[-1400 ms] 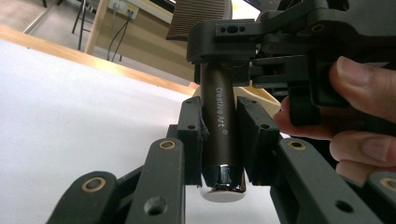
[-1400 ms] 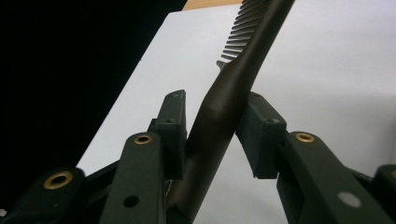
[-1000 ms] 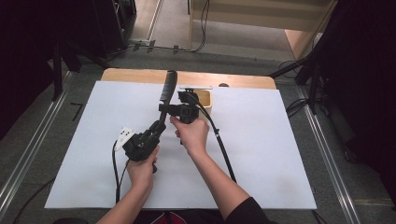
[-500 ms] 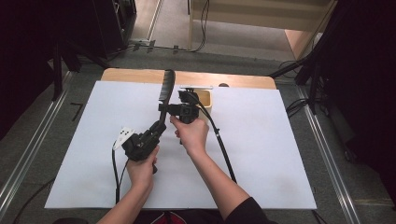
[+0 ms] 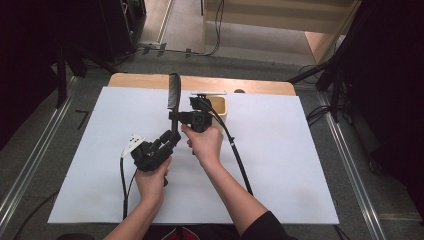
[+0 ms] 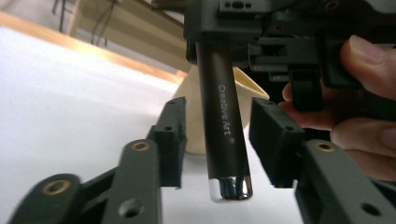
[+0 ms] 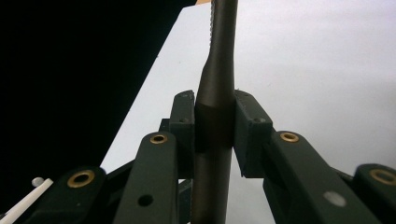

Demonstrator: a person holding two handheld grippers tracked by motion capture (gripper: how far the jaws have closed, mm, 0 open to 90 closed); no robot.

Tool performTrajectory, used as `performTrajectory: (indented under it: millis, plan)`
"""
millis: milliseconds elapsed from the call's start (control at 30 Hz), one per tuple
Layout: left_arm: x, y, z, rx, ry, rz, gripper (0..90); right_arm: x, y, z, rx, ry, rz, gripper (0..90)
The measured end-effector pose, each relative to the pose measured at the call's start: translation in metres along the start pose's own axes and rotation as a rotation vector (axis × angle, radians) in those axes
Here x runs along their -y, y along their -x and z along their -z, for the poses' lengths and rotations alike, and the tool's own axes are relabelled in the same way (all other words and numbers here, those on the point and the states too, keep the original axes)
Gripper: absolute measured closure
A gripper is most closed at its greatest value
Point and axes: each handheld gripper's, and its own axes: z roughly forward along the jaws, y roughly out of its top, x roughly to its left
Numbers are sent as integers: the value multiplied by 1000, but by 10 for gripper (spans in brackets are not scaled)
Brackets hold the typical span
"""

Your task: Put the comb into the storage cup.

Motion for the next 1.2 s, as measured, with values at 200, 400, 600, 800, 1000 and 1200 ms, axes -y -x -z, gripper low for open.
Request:
performTrajectory:
  millis: [200, 400, 600, 800, 1000, 1200]
  plan:
    - [-4, 1, -1, 16, -48, -5, 462, -1, 3, 2, 19, 7, 15, 700]
    - [-9, 0, 0, 20, -68, 22, 446, -3, 7, 4, 46, 15, 27, 700]
    - [-14, -4, 2, 20, -103, 26, 444, -5, 9, 7, 65, 25, 47, 700]
    - [-20, -8, 0, 28, -173, 57, 418, -6, 14, 9, 94, 36, 64, 700]
    - [-25, -11, -6, 88, -286, 90, 405, -7, 18, 12, 116, 45, 89, 701]
    - [-30, -11, -10, 110, -405, 70, 385, -7, 18, 14, 117, 56, 101, 700]
